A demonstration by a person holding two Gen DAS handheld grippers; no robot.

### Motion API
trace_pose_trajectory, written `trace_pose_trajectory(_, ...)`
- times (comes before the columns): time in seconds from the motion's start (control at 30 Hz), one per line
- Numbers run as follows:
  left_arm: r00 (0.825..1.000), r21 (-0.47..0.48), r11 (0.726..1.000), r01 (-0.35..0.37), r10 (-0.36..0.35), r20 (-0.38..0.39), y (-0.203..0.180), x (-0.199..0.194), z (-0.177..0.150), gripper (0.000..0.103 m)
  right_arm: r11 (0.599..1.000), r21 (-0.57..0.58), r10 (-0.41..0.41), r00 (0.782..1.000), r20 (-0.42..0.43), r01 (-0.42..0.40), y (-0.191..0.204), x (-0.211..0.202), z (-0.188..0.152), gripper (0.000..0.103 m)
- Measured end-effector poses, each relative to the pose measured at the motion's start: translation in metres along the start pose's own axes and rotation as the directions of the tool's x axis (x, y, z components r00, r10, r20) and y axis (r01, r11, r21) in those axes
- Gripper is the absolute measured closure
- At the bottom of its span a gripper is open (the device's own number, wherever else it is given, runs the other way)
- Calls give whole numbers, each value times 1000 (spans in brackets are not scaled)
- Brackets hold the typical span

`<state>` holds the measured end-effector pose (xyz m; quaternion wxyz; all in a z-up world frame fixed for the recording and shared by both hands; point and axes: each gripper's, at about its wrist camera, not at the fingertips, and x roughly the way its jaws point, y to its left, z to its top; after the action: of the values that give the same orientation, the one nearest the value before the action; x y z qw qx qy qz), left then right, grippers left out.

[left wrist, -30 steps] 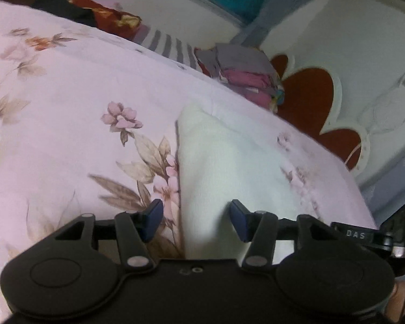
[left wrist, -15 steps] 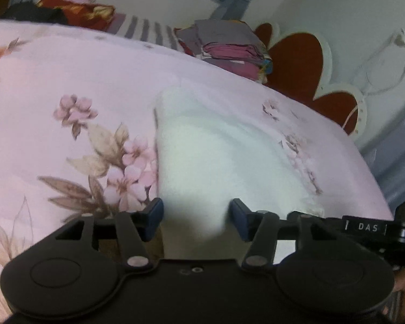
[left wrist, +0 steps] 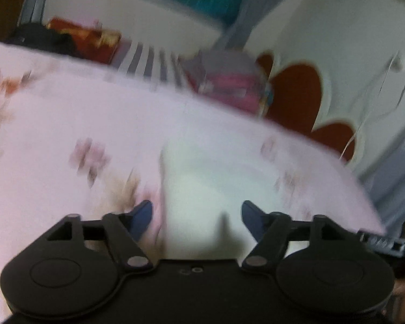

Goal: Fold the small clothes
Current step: 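Grasp the folded sweater edge with the right gripper and tuck it in, then open both grippers and withdraw them from the folded sweater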

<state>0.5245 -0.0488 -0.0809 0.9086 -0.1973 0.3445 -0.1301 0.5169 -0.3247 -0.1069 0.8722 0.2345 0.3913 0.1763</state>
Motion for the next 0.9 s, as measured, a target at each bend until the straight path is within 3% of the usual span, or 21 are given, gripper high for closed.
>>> trace_pose_trajectory(0.1, 999, 42, 998, 45, -45, -11, -16, 25, 22, 42, 1000, -12, 4, 1000, 30, -4, 7, 10, 24, 51)
trace_pose_trajectory(0.13, 997, 52, 996, 69, -67, -30, -20, 38, 27, 47, 999, -53, -8, 999, 36, 10, 15, 19, 33, 62)
trace_pose_trajectory(0.17, 995, 56, 995, 85, -82, -53, -22, 50, 29, 52, 997, -79, -8, 999, 31, 10, 22, 28, 39, 66)
trace_pose_trajectory(0.2, 993, 69, 993, 96, -91, -78, -22, 60, 29, 51, 995, -95, -4, 1000, 14, 6, 29, 42, 45, 69)
trace_pose_trajectory(0.27, 985, 126, 992, 25, -3, -172, -20, 91, 19, 52, 990, -141, -11, 1000, -18, 8, 37, 67, 49, 74)
trace_pose_trajectory(0.33, 990, 125, 992, 27, -10, -138, -14, 94, 8, 52, 967, -239, -113, 989, -95, 88, 42, 100, 42, 76)
trace_pose_trajectory(0.4, 990, 134, 991, 26, -6, -143, -16, 92, 10, 52, 943, -317, -138, 987, -86, 105, 44, 111, 35, 76)
trace_pose_trajectory(0.47, 990, 138, 990, 10, 10, -142, -20, 85, 13, 52, 938, -329, -152, 984, -96, 113, 46, 109, 38, 75)
trace_pose_trajectory(0.57, 997, 233, 972, -35, 50, -59, -35, 76, 18, 37, 946, -301, -143, 988, -57, 120, 47, 96, 40, 75)
trace_pose_trajectory(0.67, 990, 210, 975, -75, 98, -100, -30, 93, 28, 43, 951, -285, -136, 990, -25, 123, 49, 98, 43, 75)
trace_pose_trajectory(0.73, 970, 183, 977, -110, 145, -195, -18, 117, 26, 43, 950, -282, -155, 987, -37, 138, 46, 110, 47, 75)
trace_pose_trajectory(0.77, 972, 197, 973, -119, 154, -175, -17, 117, 24, 38, 948, -277, -177, 982, -59, 154, 42, 119, 48, 75)
trace_pose_trajectory(0.83, 971, 198, 972, -123, 159, -178, -20, 109, 26, 41, 948, -278, -182, 981, -64, 158, 39, 123, 52, 75)
trace_pose_trajectory(0.9, 982, 208, 973, -103, 133, -131, -26, 86, 23, 44, 946, -279, -192, 979, -64, 167, 44, 114, 56, 75)
